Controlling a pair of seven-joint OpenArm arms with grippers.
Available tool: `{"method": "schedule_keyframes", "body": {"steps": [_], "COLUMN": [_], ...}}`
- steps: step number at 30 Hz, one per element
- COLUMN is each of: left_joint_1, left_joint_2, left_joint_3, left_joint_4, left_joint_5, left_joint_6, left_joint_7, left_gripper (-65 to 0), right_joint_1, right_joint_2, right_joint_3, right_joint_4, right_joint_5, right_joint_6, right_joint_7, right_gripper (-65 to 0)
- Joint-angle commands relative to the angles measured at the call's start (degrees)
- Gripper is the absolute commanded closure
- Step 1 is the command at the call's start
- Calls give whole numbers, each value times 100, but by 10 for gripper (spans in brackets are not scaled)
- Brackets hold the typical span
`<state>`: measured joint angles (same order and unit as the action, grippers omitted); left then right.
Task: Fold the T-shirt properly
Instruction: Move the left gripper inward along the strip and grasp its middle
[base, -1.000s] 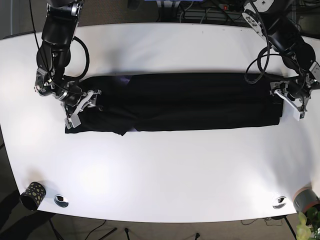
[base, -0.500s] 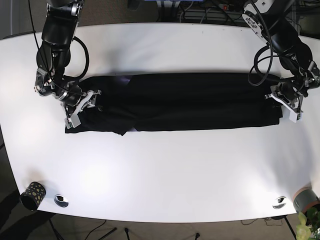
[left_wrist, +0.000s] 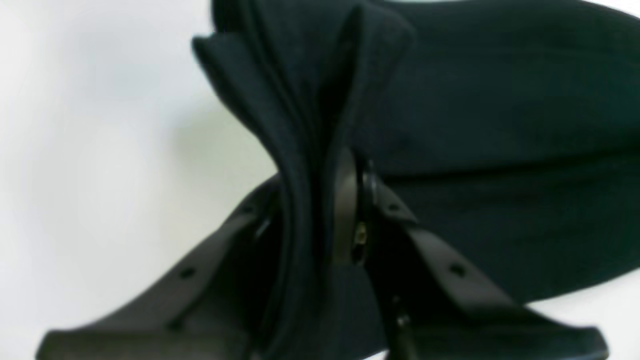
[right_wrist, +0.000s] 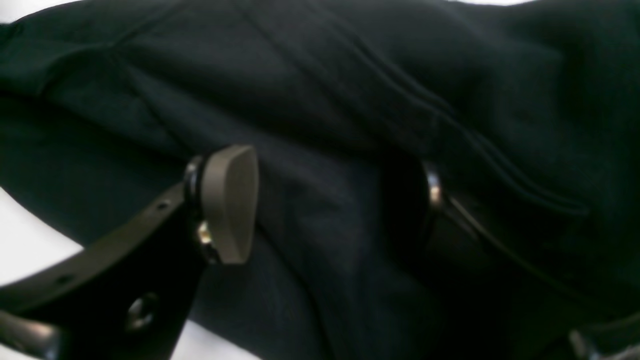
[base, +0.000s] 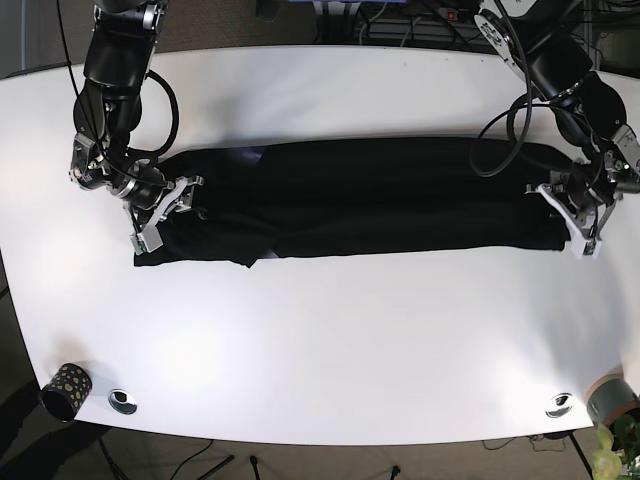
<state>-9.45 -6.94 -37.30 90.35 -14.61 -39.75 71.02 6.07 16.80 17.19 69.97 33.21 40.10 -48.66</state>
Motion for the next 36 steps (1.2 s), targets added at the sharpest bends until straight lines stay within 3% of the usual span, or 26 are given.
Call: {"method": "schedule_keyframes", "body": {"steps": [1,9,14,22,31,33,36], "left_joint_1": [79,352,326,79,-140,-149,-158], "left_joint_2": [145,821,1199,1586,1594,1594,1594], "left_joint_3": [306,1580,2108,2213,2653,2767,2829], "left_joint_4": [790,1203,904,-37,-468,-468,-468], "left_joint_5": [-91,-47,-55,-82,-91,-91,-99], "left_joint_6": [-25,-25,23,427,638,638,638], "left_joint_7": [49,164,-153,-601,-636,-636,-636], "left_gripper": [-50,-53,-53,-53,-58,-83,-185], "right_joint_1": [48,48,48,48,48,48,48], "right_joint_2": [57,57,39,-58,-67,-67,-67], "right_joint_3": [8,8,8,8,8,8,8], "right_joint_4": [40,40,40,40,40,40,40], "right_joint_5": [-73,-73,-73,-73,-73,-73,-73], "right_joint_6": [-10,-10,-10,-10,-10,-10,-10], "right_joint_7": [-123,-123,-123,-123,-123,-123,-123], "right_gripper": [-384,-384,-384,-384,-384,-384,-384]}}
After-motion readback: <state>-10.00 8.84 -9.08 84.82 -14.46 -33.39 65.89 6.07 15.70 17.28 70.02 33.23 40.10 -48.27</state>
